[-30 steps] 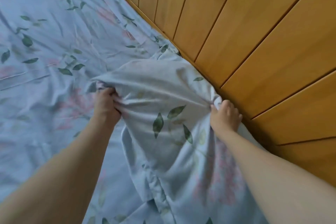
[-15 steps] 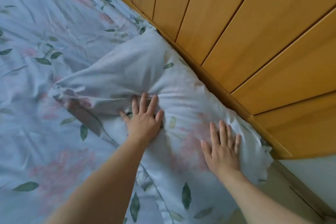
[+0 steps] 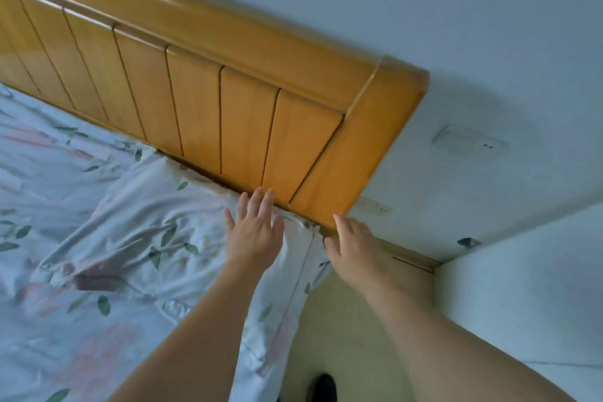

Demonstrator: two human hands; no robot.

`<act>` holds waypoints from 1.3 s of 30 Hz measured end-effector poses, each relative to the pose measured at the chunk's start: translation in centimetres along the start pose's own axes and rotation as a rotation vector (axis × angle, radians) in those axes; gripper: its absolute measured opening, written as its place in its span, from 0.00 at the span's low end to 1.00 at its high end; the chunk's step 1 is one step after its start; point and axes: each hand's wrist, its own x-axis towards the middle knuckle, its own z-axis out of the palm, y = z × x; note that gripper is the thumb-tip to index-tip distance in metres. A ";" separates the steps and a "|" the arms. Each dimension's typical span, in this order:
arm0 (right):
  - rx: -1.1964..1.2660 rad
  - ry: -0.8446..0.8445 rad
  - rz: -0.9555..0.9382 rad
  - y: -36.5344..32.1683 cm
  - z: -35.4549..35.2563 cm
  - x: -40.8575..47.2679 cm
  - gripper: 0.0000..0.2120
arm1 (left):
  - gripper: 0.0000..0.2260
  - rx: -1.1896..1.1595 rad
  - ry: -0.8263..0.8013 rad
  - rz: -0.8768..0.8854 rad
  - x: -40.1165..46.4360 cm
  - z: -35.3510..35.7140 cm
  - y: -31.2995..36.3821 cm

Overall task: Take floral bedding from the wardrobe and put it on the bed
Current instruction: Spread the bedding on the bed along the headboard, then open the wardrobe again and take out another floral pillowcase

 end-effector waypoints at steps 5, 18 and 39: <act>0.046 0.185 0.126 5.1 -9.7 -10.1 0.25 | 0.26 0.019 -0.045 0.344 -4.0 -3.3 13.8; 0.159 0.568 0.524 23.8 -24.3 -31.8 0.26 | 0.27 0.102 -0.049 1.029 -12.6 -2.4 45.1; 0.674 1.010 0.904 37.2 -37.5 -41.9 0.18 | 0.22 -0.104 -0.512 1.450 -16.9 -4.5 80.9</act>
